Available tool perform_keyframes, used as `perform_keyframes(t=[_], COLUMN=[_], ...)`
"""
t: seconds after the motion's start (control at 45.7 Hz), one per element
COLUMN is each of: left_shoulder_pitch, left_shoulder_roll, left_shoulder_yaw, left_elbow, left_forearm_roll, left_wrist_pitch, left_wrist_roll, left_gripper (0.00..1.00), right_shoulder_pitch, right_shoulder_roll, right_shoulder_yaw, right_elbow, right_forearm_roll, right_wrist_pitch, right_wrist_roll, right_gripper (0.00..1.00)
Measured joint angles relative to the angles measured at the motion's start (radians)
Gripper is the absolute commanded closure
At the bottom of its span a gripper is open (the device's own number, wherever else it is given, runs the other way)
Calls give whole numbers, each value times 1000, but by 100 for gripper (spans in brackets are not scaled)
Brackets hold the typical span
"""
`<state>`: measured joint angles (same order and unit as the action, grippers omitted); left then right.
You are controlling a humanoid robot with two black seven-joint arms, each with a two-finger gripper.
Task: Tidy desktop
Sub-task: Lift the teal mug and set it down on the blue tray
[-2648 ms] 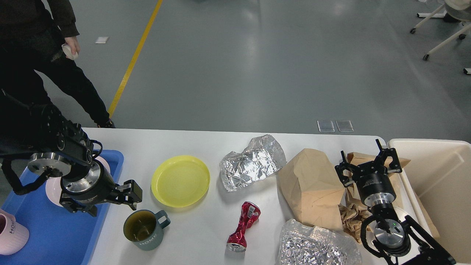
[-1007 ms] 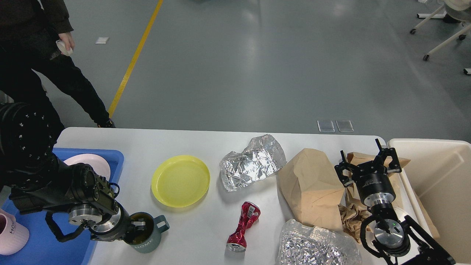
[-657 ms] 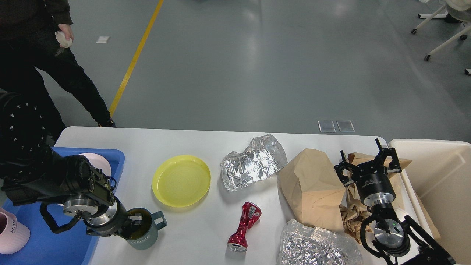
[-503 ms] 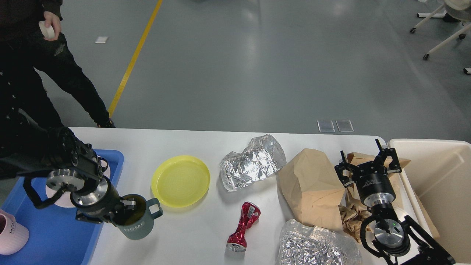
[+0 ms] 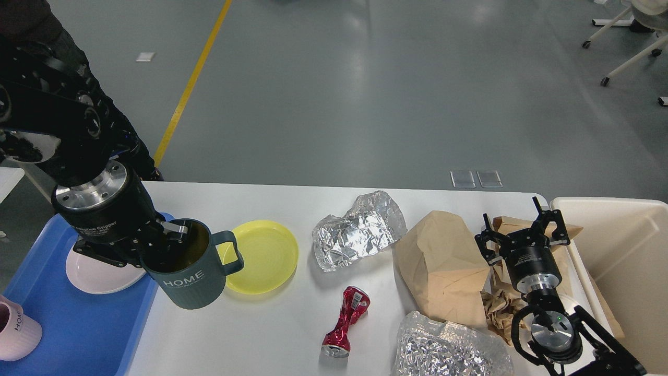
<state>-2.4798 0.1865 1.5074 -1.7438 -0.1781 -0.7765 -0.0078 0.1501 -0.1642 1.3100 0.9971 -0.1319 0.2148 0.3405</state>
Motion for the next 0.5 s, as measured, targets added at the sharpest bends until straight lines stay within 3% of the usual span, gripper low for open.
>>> perform_keyframes(t=[0.263, 0.503], left_shoulder_pitch=[-4, 170], left_shoulder_roll=[-1, 215], left_shoulder_yaw=[61, 81], left_elbow=[7, 88], left_forearm_roll=[21, 199], left_wrist_pitch=[18, 176], left_wrist_roll=[-12, -45], left_gripper=[100, 100], right_shoulder_pitch=[0, -1], right_shoulder_roll=[0, 0], right_shoulder_yaw=[0, 0], right_elbow=[0, 0], right_forearm_roll=[0, 0], right_wrist_pitch=[0, 0], right_wrist_roll=[0, 0], right_gripper=[0, 0])
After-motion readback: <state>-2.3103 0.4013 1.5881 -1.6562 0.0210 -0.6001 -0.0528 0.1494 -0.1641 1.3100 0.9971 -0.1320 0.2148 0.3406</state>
